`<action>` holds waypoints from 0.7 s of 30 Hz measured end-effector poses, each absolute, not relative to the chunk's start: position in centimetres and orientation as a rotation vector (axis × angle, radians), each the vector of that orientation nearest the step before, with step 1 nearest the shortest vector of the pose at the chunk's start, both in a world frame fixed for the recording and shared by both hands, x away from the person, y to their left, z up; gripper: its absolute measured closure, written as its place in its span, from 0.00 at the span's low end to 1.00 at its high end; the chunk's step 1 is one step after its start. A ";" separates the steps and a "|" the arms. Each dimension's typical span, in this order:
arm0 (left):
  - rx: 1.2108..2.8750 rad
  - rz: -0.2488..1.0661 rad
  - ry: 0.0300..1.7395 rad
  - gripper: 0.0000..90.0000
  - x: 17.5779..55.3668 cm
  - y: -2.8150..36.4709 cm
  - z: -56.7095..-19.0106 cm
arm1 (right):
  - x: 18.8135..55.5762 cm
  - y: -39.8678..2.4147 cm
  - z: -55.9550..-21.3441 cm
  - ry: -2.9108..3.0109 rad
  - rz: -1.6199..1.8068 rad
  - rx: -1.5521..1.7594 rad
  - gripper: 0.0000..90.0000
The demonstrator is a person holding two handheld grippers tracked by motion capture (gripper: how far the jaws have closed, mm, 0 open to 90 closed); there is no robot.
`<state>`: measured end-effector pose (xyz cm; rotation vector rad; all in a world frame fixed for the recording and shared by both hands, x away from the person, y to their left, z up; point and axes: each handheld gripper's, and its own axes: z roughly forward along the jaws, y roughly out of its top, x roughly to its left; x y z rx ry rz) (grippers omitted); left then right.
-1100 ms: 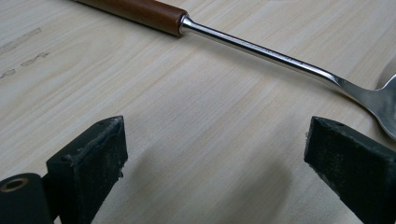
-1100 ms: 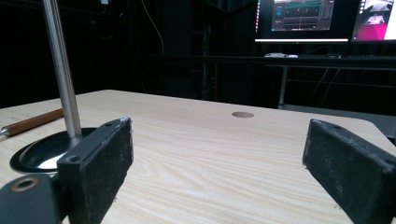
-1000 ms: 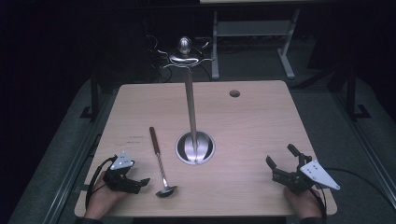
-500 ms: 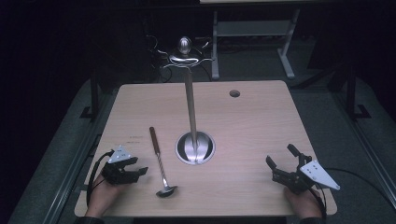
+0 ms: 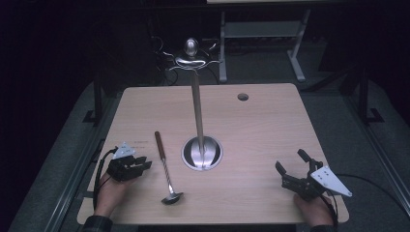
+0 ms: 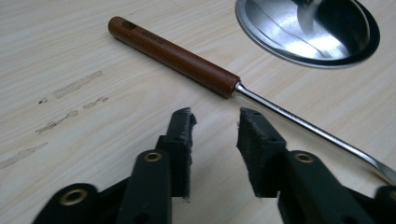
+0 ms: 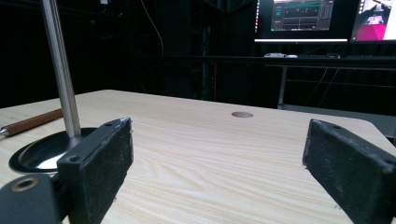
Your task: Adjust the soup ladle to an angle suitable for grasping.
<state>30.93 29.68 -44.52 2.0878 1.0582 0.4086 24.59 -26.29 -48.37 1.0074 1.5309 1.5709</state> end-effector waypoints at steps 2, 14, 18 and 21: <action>2.101 0.437 1.054 0.81 31.5 29.8 -44.4 | 24.6 -26.3 -48.4 1.532 1.571 1.009 0.09; 2.105 0.447 1.093 1.00 33.4 29.4 -44.2 | 24.6 -26.3 -48.4 1.531 1.571 1.007 0.09; 2.099 0.467 1.098 1.00 34.1 29.2 -44.0 | 24.6 -26.3 -48.4 1.531 1.571 1.009 0.09; 2.088 0.477 1.106 1.00 34.6 29.0 -44.3 | 24.6 -26.3 -48.4 1.531 1.571 1.009 0.09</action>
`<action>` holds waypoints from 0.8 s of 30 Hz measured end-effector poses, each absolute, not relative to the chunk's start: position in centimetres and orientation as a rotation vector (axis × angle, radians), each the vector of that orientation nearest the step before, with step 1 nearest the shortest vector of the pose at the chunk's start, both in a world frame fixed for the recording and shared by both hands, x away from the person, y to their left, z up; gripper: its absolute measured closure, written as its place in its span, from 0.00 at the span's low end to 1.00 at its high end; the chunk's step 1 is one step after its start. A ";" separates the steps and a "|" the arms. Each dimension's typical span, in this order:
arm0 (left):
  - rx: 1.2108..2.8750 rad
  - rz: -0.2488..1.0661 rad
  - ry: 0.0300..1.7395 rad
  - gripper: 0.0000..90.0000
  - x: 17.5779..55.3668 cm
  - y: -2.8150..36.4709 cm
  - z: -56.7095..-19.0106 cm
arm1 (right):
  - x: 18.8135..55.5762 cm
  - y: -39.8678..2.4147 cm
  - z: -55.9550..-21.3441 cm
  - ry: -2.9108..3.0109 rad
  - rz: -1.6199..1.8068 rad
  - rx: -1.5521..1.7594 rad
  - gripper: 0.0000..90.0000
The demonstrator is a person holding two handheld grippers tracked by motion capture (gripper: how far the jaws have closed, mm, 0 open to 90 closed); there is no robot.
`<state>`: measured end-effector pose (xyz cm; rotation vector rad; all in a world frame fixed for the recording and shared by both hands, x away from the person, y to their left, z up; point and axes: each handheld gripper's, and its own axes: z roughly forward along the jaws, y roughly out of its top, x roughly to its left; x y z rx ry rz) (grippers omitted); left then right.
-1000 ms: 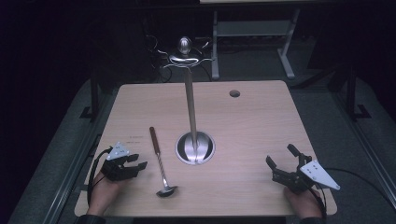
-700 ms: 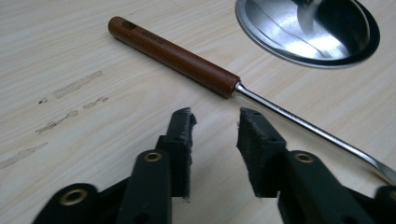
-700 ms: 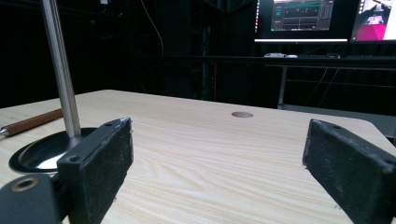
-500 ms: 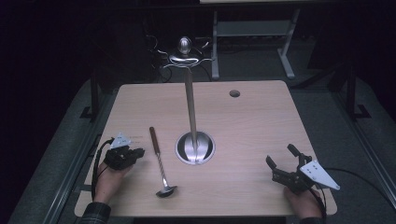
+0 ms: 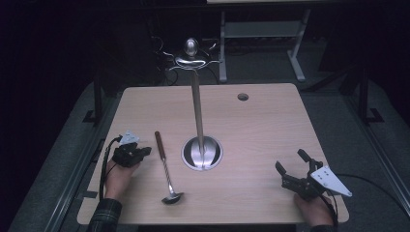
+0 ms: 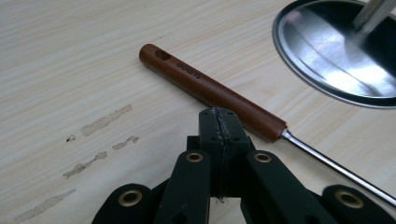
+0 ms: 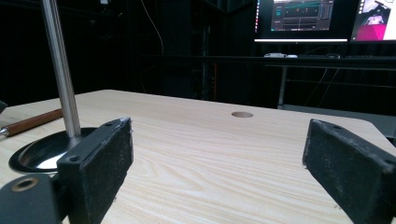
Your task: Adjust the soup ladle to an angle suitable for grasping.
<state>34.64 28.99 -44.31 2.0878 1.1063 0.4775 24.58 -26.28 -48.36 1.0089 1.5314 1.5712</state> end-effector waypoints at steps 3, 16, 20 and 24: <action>2.087 0.481 1.114 1.00 34.9 29.1 -44.5 | 24.6 -26.3 -48.4 1.531 1.571 1.008 0.09; 2.085 0.480 1.137 1.00 37.5 28.5 -45.5 | 24.6 -26.3 -48.4 1.531 1.570 1.009 0.09; 2.088 0.475 1.138 1.00 37.6 28.3 -45.7 | 24.6 -26.3 -48.4 1.530 1.570 1.009 0.09; 2.100 0.460 1.122 1.00 37.6 27.7 -45.8 | 24.6 -26.3 -48.4 1.530 1.570 1.009 0.09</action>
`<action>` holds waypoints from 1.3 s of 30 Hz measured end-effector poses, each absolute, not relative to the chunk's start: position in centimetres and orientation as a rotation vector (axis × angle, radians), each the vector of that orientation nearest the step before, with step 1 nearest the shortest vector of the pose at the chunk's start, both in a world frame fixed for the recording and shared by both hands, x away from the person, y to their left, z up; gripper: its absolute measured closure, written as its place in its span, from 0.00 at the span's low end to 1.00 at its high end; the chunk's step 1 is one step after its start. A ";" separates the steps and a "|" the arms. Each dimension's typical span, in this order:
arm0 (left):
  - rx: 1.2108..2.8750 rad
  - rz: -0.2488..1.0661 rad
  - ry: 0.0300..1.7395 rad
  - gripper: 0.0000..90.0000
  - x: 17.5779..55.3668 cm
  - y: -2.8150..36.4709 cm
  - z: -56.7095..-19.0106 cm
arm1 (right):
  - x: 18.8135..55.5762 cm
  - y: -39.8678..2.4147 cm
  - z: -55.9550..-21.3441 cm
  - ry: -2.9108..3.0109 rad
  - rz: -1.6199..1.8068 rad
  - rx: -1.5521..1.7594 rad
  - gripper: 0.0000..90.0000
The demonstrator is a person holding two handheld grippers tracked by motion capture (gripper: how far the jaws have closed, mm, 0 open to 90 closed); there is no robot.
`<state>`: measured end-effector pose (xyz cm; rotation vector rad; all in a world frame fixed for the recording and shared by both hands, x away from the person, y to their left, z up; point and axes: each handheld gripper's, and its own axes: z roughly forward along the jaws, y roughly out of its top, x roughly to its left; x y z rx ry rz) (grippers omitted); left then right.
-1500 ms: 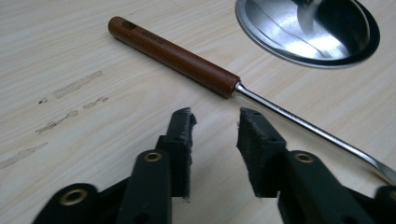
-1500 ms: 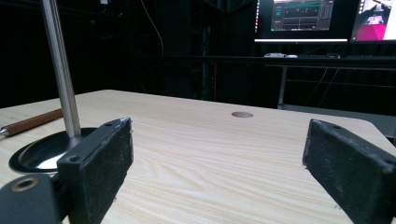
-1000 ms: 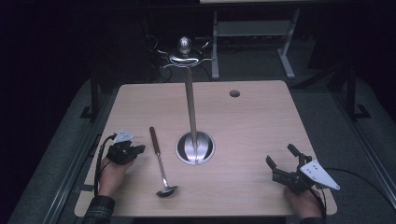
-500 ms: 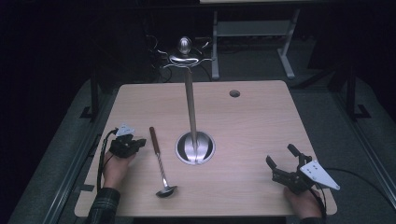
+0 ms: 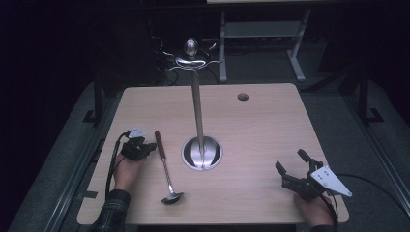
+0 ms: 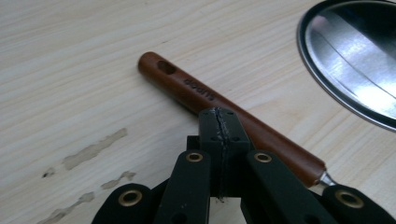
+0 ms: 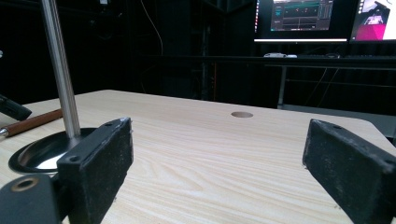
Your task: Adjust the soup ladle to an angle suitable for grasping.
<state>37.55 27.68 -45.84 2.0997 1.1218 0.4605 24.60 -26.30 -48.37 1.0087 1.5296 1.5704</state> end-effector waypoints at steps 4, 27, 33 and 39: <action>2.108 0.446 1.108 1.00 37.5 27.2 -45.9 | 24.6 -26.3 -48.4 1.530 1.570 1.008 0.09; 2.198 0.406 0.956 1.00 37.5 22.2 -45.5 | 24.6 -26.3 -48.4 1.531 1.572 1.007 0.09; 2.190 0.343 0.948 1.00 36.8 21.9 -44.4 | 24.6 -26.3 -48.4 1.531 1.573 1.008 0.09; 2.238 0.202 0.972 1.00 35.0 21.4 -43.1 | 24.6 -26.3 -48.4 1.532 1.573 1.006 0.09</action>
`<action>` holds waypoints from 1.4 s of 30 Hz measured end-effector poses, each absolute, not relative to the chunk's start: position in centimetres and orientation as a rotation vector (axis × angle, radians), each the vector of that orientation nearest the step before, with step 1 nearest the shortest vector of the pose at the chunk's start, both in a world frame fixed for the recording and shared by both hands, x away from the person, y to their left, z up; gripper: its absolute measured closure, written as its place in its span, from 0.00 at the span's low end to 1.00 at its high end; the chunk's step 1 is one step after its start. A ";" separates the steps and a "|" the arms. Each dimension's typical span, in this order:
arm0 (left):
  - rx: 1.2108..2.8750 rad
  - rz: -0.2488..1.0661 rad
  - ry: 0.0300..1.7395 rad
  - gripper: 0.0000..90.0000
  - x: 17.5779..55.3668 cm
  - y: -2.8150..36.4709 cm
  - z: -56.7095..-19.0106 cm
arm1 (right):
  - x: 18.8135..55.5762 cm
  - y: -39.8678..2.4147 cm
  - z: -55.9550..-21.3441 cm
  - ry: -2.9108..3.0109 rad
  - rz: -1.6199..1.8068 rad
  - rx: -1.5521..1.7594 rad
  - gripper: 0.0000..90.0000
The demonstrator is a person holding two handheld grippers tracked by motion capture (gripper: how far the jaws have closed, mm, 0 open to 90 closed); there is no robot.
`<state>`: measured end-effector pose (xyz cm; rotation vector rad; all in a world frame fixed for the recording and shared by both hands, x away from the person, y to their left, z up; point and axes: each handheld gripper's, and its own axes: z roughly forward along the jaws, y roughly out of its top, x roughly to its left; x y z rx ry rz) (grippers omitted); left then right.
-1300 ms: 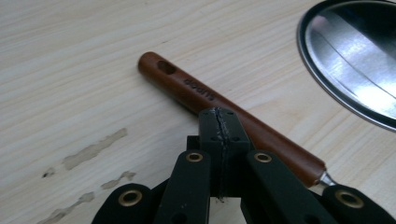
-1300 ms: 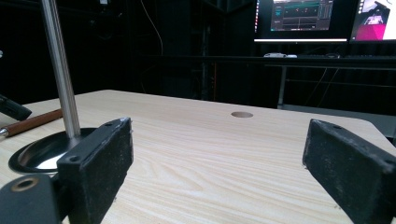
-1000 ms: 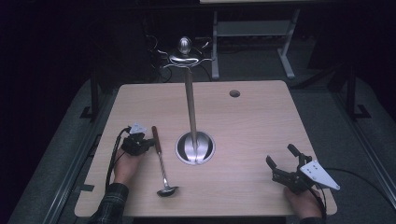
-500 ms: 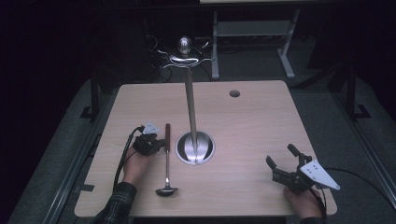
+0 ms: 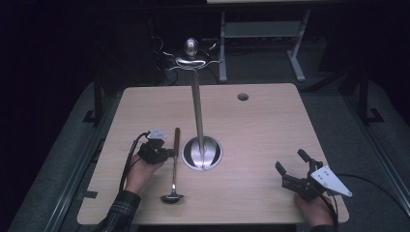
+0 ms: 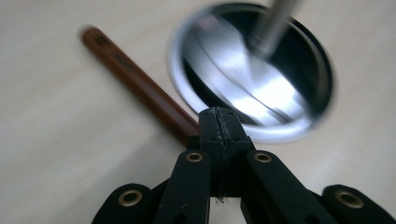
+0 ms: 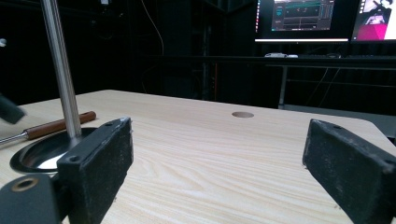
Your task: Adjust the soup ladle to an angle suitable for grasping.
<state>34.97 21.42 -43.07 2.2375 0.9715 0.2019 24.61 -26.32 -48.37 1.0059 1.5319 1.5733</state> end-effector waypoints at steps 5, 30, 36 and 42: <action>2.347 0.105 0.938 1.00 32.3 20.4 -42.3 | 24.6 -26.3 -48.4 1.533 1.573 1.006 0.09; 2.552 0.022 0.915 1.00 29.6 18.6 -43.7 | 24.6 -26.3 -48.4 1.533 1.575 1.005 0.09; 2.534 0.031 0.962 1.00 29.4 19.7 -43.7 | 24.6 -26.3 -48.4 1.533 1.575 1.004 0.09; 2.532 0.054 0.998 1.00 29.3 21.1 -43.6 | 24.6 -26.3 -48.4 1.533 1.575 1.004 0.09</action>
